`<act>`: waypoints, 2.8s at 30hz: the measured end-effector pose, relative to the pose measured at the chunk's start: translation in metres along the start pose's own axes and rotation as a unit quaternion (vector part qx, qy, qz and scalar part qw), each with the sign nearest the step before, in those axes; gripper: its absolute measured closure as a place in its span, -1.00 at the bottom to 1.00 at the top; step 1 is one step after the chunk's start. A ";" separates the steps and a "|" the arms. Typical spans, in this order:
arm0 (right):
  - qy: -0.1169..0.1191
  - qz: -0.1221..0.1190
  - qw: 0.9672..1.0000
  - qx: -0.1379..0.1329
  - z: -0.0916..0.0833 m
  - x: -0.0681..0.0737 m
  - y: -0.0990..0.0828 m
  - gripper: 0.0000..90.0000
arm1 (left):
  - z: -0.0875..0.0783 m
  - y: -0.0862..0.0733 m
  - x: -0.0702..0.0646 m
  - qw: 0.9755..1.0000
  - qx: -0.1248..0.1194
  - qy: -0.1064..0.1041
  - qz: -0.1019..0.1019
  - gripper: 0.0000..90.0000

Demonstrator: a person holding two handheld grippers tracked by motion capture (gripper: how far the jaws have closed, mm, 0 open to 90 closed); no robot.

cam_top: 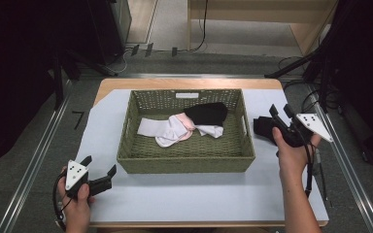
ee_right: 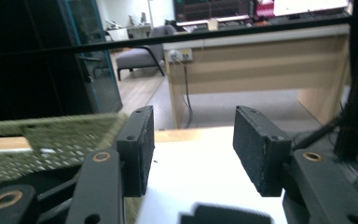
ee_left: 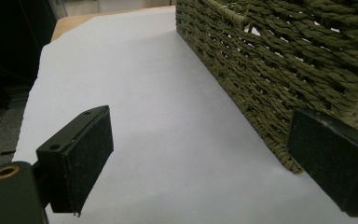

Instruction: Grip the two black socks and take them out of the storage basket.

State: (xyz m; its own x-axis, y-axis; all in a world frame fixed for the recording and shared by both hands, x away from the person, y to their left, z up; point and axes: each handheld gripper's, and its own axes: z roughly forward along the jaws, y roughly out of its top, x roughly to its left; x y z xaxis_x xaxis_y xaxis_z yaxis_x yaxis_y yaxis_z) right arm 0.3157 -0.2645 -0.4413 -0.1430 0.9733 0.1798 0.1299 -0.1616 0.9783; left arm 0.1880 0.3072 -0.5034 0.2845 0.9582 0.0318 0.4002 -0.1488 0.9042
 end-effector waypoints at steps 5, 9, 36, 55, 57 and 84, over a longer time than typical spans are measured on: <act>0.022 -0.012 1.000 -0.013 0.011 0.027 0.019 0.08 | 0.000 0.000 0.000 1.000 0.000 -0.001 -0.001 -0.81; 0.043 -0.017 0.999 -0.015 0.021 0.054 0.031 0.05 | 0.000 0.000 0.000 1.000 0.000 -0.001 -0.002 -0.81; 0.121 -0.045 0.978 0.166 0.105 0.150 -0.027 0.05 | 0.000 0.000 0.002 1.000 0.001 -0.006 -0.008 -0.81; 0.140 -0.076 0.940 0.302 0.120 0.143 -0.067 0.34 | 0.000 0.000 0.003 1.000 -0.002 -0.007 -0.012 -0.81; 0.137 -0.073 0.936 0.315 0.119 0.143 -0.065 0.68 | 0.000 0.000 0.003 1.000 -0.001 -0.007 -0.012 -0.81; 0.204 -0.028 0.974 0.089 0.086 0.155 -0.006 1.00 | 0.001 0.000 0.003 1.000 0.001 -0.008 -0.012 -0.81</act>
State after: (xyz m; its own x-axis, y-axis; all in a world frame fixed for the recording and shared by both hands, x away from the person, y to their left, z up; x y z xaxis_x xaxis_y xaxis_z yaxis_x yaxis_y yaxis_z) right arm 0.3770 -0.0986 -0.4284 -0.5288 0.8277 0.1879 0.2726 -0.0440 0.9611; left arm 0.1893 0.3096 -0.5033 0.2883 0.9575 0.0039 0.4087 -0.1267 0.9038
